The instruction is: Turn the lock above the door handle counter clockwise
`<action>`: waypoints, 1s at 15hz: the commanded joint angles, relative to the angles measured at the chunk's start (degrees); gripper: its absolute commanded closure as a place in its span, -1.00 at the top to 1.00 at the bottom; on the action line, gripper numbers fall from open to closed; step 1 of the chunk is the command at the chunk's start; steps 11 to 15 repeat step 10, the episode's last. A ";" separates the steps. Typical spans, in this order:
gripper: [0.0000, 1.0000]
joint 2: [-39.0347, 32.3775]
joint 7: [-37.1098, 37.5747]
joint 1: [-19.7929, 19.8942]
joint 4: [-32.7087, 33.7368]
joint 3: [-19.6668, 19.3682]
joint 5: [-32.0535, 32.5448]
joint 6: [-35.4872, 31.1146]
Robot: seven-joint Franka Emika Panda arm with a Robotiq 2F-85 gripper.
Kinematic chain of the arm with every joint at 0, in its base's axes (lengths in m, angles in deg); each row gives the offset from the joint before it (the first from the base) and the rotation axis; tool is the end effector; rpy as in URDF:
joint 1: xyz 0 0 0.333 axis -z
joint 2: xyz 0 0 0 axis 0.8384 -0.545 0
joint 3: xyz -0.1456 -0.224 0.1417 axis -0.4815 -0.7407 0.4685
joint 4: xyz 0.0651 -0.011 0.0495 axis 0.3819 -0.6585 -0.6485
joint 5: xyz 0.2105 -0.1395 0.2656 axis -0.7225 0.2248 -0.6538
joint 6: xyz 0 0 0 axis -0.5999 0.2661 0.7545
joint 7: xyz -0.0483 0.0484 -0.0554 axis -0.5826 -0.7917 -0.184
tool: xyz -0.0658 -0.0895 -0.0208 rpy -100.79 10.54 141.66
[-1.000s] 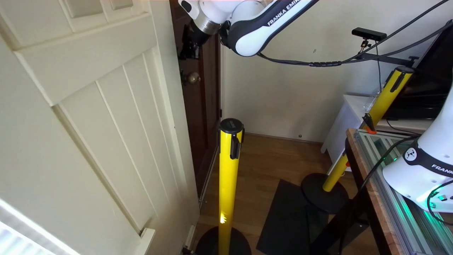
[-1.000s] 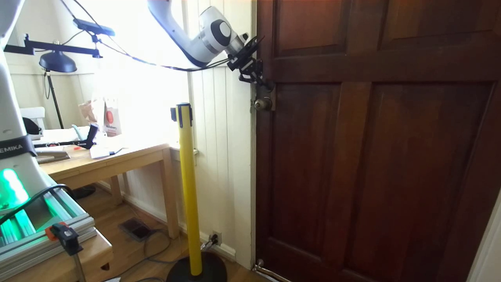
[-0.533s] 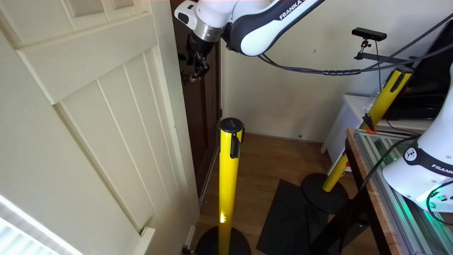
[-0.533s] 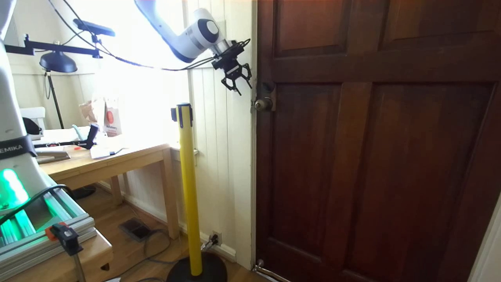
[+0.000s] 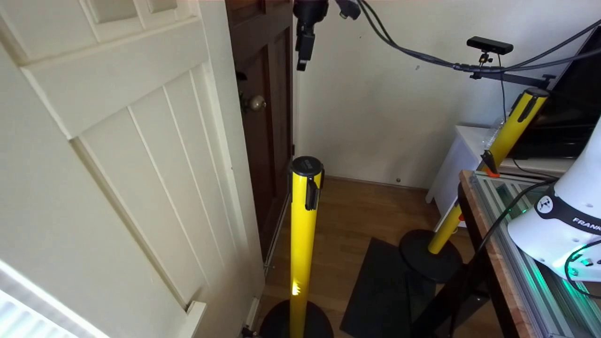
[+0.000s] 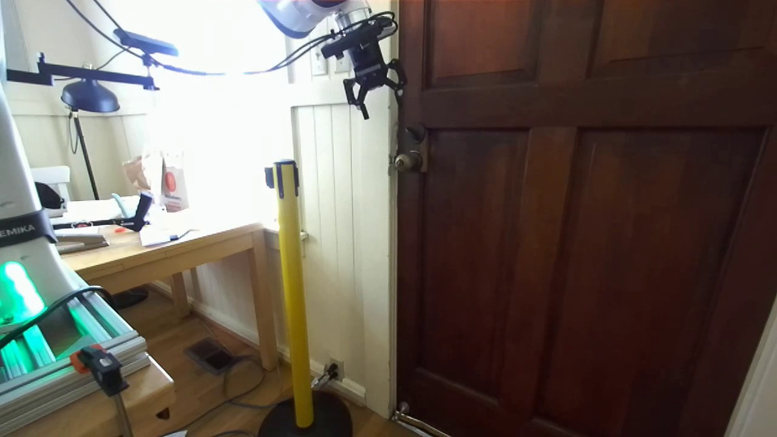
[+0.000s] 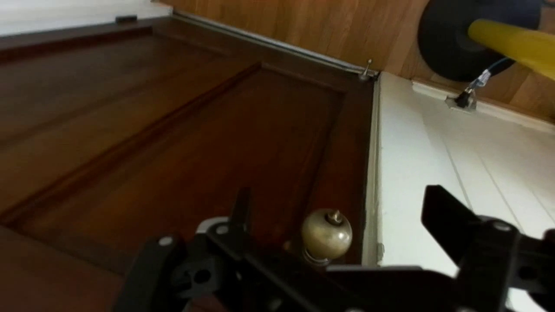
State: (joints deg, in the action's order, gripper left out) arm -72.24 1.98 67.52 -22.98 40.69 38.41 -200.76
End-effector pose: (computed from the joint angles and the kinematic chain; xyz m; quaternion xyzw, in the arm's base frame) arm 0.5804 -0.1801 0.4507 0.9749 0.1456 0.0933 0.1401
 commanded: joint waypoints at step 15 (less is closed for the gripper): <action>1.00 5.44 -2.69 4.68 6.35 -5.38 -12.43 28.90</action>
